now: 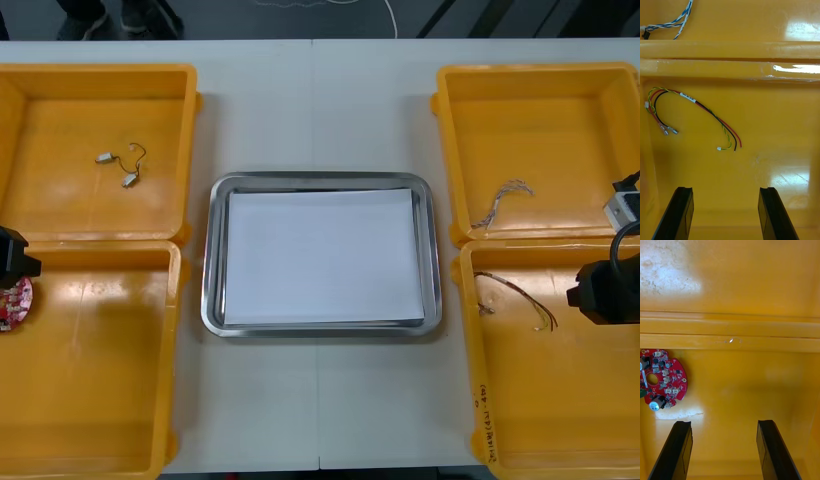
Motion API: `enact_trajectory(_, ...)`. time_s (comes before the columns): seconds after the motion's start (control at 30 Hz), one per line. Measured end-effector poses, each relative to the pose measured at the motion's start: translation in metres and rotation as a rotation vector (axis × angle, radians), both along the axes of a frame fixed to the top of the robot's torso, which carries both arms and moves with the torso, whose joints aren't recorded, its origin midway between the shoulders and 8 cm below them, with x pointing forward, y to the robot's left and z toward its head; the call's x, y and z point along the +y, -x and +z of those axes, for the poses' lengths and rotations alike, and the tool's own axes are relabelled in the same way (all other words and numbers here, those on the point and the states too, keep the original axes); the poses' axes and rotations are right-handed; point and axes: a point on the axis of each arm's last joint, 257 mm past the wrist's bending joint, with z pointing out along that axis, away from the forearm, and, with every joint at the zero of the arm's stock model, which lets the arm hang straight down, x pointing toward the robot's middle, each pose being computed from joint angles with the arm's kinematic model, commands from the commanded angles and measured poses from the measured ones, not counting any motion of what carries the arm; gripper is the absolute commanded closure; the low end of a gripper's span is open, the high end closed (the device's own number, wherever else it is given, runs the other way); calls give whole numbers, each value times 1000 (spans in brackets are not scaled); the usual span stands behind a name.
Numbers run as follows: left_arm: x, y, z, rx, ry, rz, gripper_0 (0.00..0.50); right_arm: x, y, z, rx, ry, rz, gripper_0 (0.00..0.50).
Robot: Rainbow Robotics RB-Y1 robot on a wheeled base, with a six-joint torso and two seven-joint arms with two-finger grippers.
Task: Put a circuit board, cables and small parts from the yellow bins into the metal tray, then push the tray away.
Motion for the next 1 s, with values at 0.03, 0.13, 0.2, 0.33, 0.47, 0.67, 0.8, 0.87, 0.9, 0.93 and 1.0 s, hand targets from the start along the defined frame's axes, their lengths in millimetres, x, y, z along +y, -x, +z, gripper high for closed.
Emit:
enact_trajectory(0.03,0,0,0,0,0,0,0,0,0,0,0,0,0,0)
enact_trajectory(0.13,0,0,0,0,0,0,0,0,0,0,0,0,0,0)
enact_trajectory(0.2,0,0,0,0,0,0,0,0,0,0,0,0,0,0)
enact_trajectory(0.33,0,0,0,0,0,0,0,0,0,0,0,0,0,0)
enact_trajectory(0.47,0,0,0,0,0,0,0,0,0,0,0,0,0,0)
enact_trajectory(0.67,0,0,0,0,0,0,0,0,0,0,0,0,0,0)
enact_trajectory(0.8,0,0,0,0,0,0,0,0,0,0,0,0,0,0)
enact_trajectory(0.87,0,0,0,0,0,0,0,0,0,0,0,0,0,0)
enact_trajectory(0.9,0,0,0,0,0,0,0,0,0,0,0,0,0,0)
enact_trajectory(0.93,0,0,0,0,0,0,0,0,0,0,0,0,0,0)
enact_trajectory(1.0,0,0,0,0,0,0,0,0,0,0,0,0,0,0)
